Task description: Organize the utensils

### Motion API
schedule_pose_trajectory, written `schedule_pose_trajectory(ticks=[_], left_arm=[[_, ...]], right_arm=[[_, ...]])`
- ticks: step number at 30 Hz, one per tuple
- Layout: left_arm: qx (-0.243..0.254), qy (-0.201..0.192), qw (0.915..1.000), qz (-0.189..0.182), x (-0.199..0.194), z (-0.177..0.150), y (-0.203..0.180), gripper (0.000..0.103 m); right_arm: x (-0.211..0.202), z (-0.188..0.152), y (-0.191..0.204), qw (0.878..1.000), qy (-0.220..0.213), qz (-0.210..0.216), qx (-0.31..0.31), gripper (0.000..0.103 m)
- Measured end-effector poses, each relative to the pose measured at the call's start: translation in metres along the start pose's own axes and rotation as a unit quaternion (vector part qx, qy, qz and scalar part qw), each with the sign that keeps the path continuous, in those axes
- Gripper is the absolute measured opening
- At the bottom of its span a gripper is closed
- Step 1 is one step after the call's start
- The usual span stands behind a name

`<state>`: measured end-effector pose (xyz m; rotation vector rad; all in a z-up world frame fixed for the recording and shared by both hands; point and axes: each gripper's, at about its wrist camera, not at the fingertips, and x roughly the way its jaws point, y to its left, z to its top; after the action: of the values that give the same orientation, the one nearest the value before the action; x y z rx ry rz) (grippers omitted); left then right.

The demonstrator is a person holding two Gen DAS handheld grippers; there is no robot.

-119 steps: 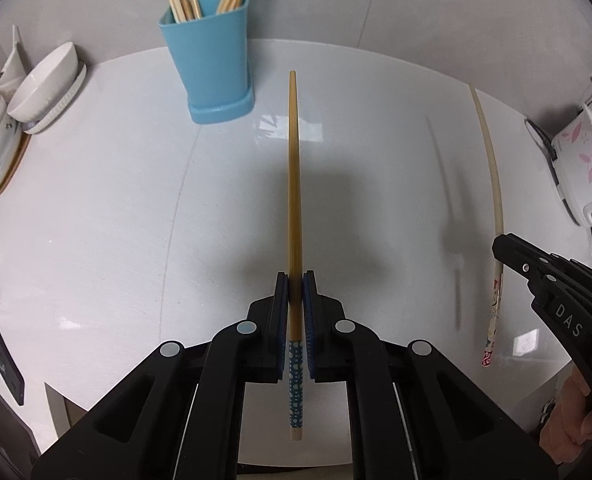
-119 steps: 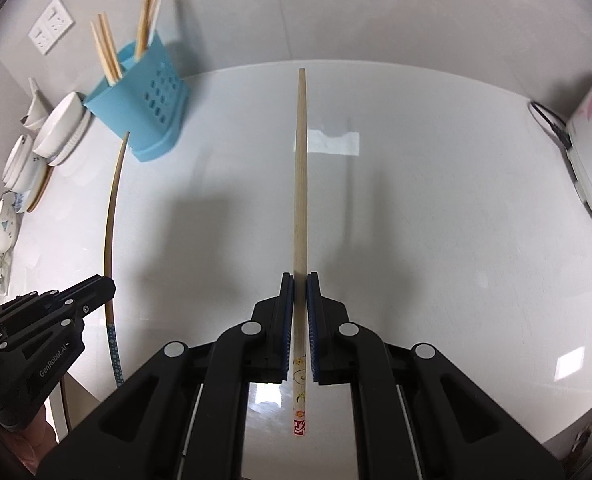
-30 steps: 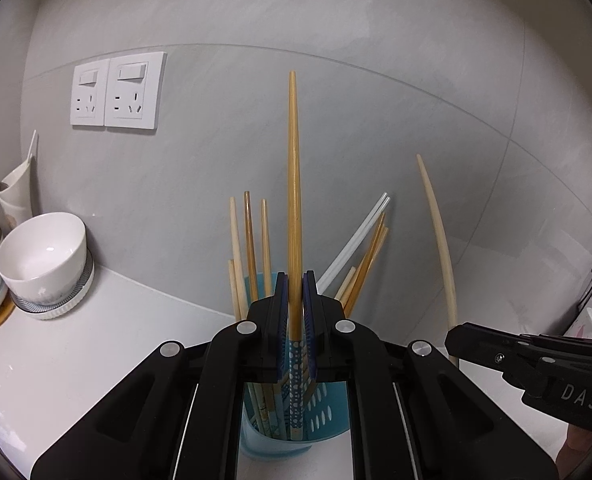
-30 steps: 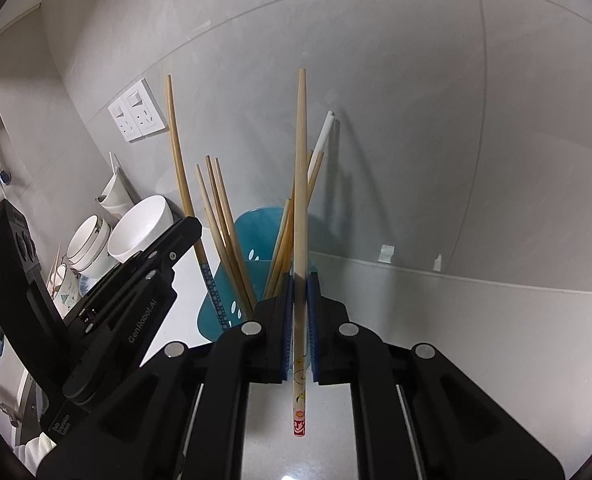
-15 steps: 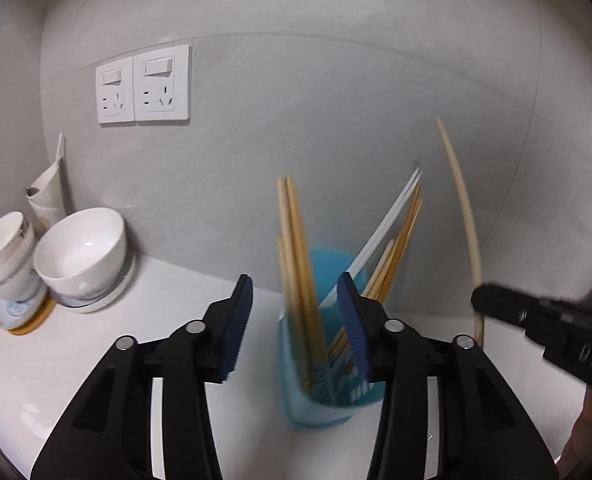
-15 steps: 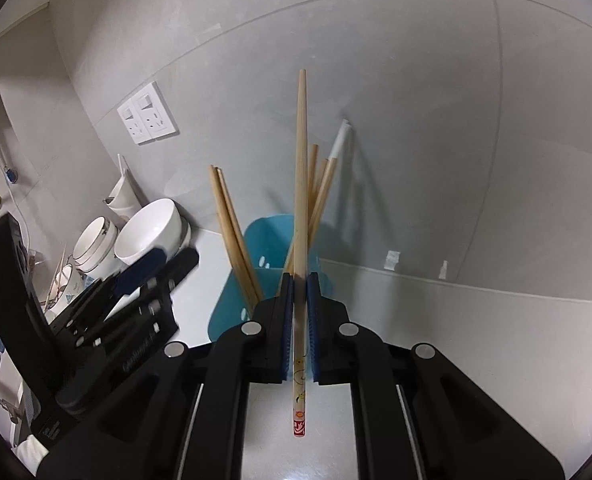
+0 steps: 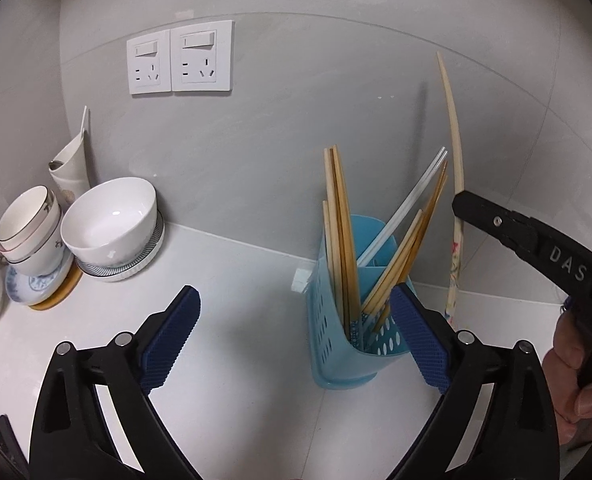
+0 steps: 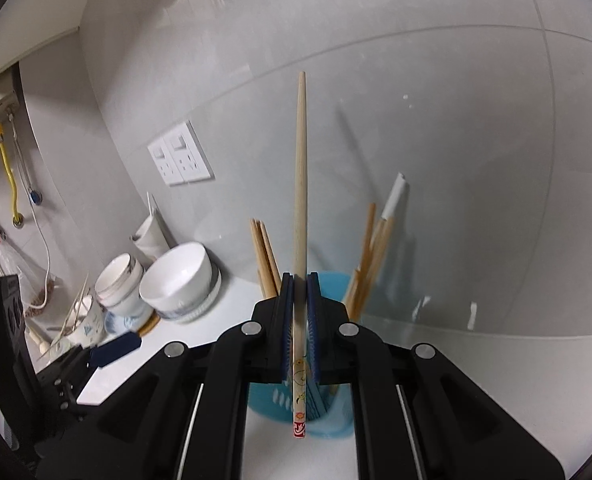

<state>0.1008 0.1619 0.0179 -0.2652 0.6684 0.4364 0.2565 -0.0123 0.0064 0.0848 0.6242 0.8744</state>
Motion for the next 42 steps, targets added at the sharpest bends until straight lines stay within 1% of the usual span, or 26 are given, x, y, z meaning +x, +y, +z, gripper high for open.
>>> schedule_pose_trajectory(ticks=[6, 9, 18, 24, 27, 29, 30, 31, 33, 35, 36, 38, 42], left_arm=[[-0.003, 0.003, 0.9999, 0.009, 0.000, 0.000, 0.012, 0.097], [-0.009, 0.004, 0.9999, 0.011, 0.001, 0.000, 0.018, 0.097], [-0.021, 0.011, 0.9997, 0.009, 0.005, -0.003, 0.026, 0.097], [-0.024, 0.009, 0.9996, 0.007, 0.004, -0.002, 0.027, 0.097], [-0.024, 0.005, 0.9997, 0.006, 0.000, 0.000, 0.026, 0.097], [-0.025, 0.005, 0.9997, 0.002, -0.003, 0.000, 0.025, 0.097], [-0.025, 0.006, 0.9997, 0.000, -0.005, 0.000, 0.024, 0.097], [-0.023, 0.007, 0.9997, -0.002, -0.006, 0.001, 0.023, 0.097], [-0.019, 0.005, 0.9998, -0.004, -0.011, 0.001, 0.021, 0.097], [-0.016, 0.007, 0.9998, -0.009, -0.016, 0.001, 0.019, 0.097], [-0.014, 0.008, 0.9998, -0.011, -0.019, 0.001, 0.017, 0.097], [-0.009, 0.012, 0.9998, -0.011, -0.024, -0.002, 0.014, 0.097], [0.000, 0.023, 0.9997, 0.003, -0.033, -0.010, 0.008, 0.097]], right_arm=[[0.009, -0.007, 0.007, 1.000, -0.030, -0.002, -0.002, 0.006], [0.015, -0.014, 0.008, 0.999, -0.034, -0.005, -0.004, 0.006], [0.030, -0.034, 0.013, 1.000, -0.011, -0.018, -0.018, 0.006], [0.026, -0.032, 0.020, 0.999, -0.003, -0.029, -0.029, 0.009], [0.017, -0.027, 0.024, 0.998, 0.003, -0.043, -0.045, 0.021], [0.007, -0.023, 0.024, 0.998, 0.006, -0.049, -0.049, 0.033], [0.003, -0.022, 0.024, 0.997, 0.008, -0.051, -0.049, 0.037], [-0.004, -0.021, 0.023, 0.997, 0.012, -0.054, -0.048, 0.044], [-0.013, -0.020, 0.020, 0.997, 0.018, -0.060, -0.049, 0.048], [-0.024, -0.021, 0.018, 0.996, 0.027, -0.068, -0.050, 0.060], [-0.029, -0.022, 0.017, 0.996, 0.029, -0.071, -0.049, 0.062], [-0.039, -0.025, 0.014, 0.995, 0.042, -0.072, -0.047, 0.072], [-0.053, -0.032, 0.006, 0.995, 0.067, -0.068, -0.033, 0.085]])
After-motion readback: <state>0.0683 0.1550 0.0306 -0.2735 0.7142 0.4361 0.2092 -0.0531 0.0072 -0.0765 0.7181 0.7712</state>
